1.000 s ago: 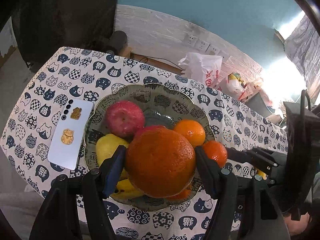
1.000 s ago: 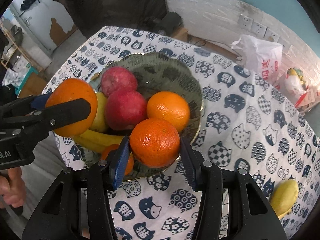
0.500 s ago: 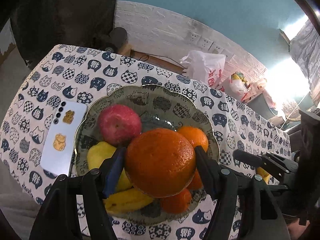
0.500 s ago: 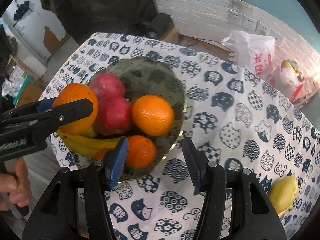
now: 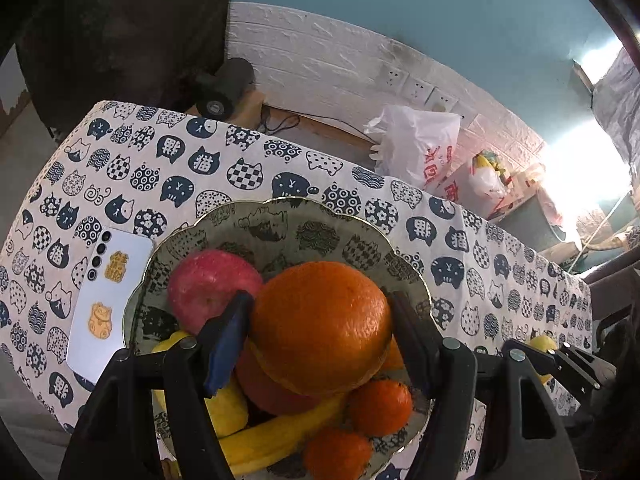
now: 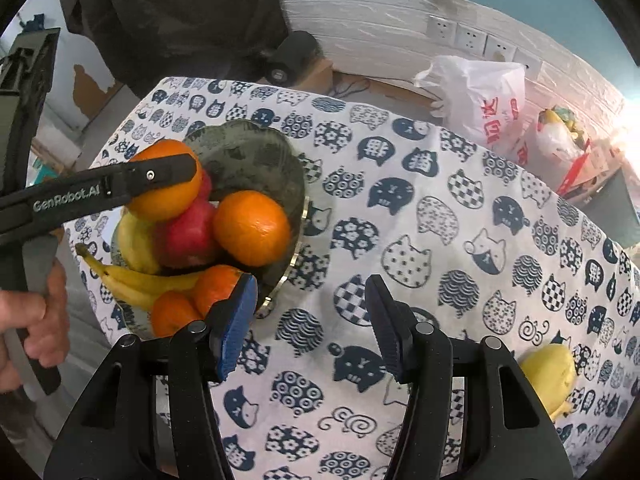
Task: Organize fruits
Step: 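Open the left tool to release the large orange on the plate, then move both open tools to the yellow pear and banana on the cloth, then close the right tool on the banana while the left tool closes on the yellow pear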
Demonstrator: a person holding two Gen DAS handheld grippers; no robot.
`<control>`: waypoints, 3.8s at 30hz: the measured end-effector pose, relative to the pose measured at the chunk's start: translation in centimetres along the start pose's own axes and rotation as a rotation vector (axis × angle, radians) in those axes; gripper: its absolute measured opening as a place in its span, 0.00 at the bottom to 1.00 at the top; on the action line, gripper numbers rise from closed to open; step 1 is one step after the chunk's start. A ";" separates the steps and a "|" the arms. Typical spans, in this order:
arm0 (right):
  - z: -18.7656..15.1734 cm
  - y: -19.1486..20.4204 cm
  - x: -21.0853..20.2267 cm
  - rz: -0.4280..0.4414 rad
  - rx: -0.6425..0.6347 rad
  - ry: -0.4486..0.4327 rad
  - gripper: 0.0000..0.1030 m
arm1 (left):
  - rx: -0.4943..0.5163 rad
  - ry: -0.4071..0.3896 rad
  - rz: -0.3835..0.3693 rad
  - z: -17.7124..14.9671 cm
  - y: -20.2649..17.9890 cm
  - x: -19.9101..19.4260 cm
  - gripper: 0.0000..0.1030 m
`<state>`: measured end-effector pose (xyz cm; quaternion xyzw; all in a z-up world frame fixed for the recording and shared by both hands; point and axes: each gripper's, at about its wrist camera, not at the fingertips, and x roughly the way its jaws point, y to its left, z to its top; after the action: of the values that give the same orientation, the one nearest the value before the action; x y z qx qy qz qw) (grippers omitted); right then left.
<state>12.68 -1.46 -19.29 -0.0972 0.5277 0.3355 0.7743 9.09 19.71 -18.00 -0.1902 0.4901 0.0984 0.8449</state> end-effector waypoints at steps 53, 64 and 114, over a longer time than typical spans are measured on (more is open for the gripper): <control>-9.3 -12.0 -6.8 -0.240 0.281 -0.012 0.71 | 0.382 0.150 -0.058 -9.1 -14.4 -0.9 0.79; -13.8 -15.8 -4.5 -0.221 0.414 0.088 0.71 | 0.447 0.187 -0.054 -10.6 -17.6 1.0 0.79; -23.2 -28.3 -12.8 -0.195 0.549 0.080 0.55 | 0.523 0.324 -0.188 -13.2 -33.8 7.2 0.84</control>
<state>10.02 -39.90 -23.60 0.0522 0.6172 0.1002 0.7787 14.21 -16.67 -22.54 -0.0243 0.6073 -0.1408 0.7816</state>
